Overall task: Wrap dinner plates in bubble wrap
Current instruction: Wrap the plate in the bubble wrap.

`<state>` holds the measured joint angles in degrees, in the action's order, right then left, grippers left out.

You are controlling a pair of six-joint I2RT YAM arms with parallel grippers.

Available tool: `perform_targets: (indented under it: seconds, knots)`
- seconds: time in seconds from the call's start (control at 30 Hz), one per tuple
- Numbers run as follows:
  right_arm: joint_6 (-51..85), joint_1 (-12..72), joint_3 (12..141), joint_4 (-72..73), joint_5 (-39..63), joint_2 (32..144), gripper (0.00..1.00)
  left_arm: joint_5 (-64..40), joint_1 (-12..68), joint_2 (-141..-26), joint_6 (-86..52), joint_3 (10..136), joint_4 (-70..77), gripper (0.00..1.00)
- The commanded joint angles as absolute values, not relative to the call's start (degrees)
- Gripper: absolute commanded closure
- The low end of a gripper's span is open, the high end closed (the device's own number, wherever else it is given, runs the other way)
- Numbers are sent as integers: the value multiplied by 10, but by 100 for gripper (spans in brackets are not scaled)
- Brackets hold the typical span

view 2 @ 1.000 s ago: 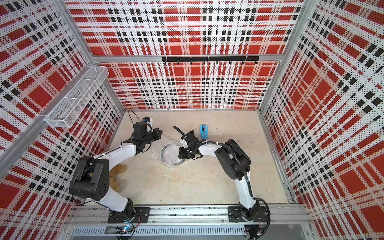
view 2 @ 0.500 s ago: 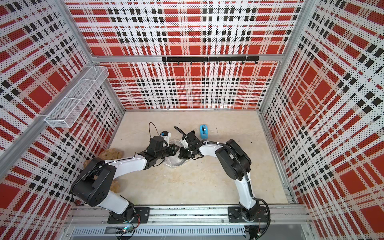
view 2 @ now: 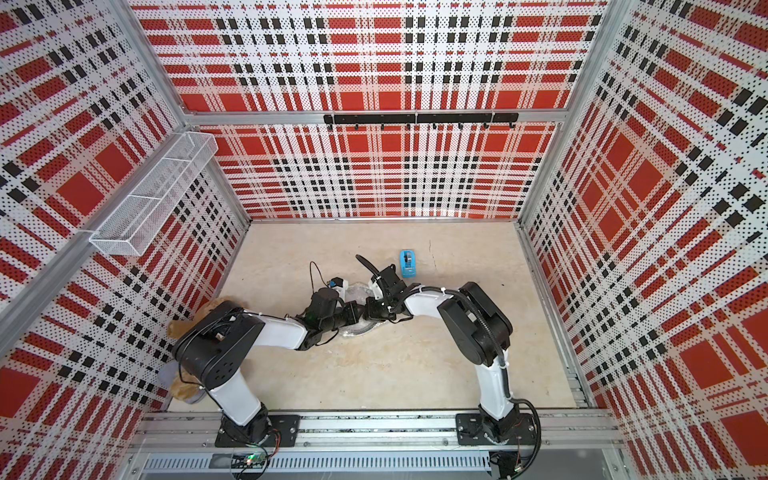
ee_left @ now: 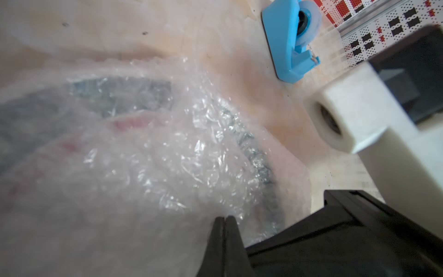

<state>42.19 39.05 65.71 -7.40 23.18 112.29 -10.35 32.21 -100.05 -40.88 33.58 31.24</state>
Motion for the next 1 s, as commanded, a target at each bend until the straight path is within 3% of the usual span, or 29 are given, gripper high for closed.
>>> perform_targets:
  seconds: [0.0,0.33,0.7,0.97]
  knots:
    - [470,366,616,-23,187,1073,100,-125,329,-1020,-406,317,279,100]
    - [476,361,582,85,224,1056,82,-139,323,-1012,-397,290,313,100]
    - [410,369,648,34,211,1113,56,-141,323,-1015,-382,289,320,100]
    - [367,379,700,-24,235,1165,52,-138,329,-1009,-373,290,323,100]
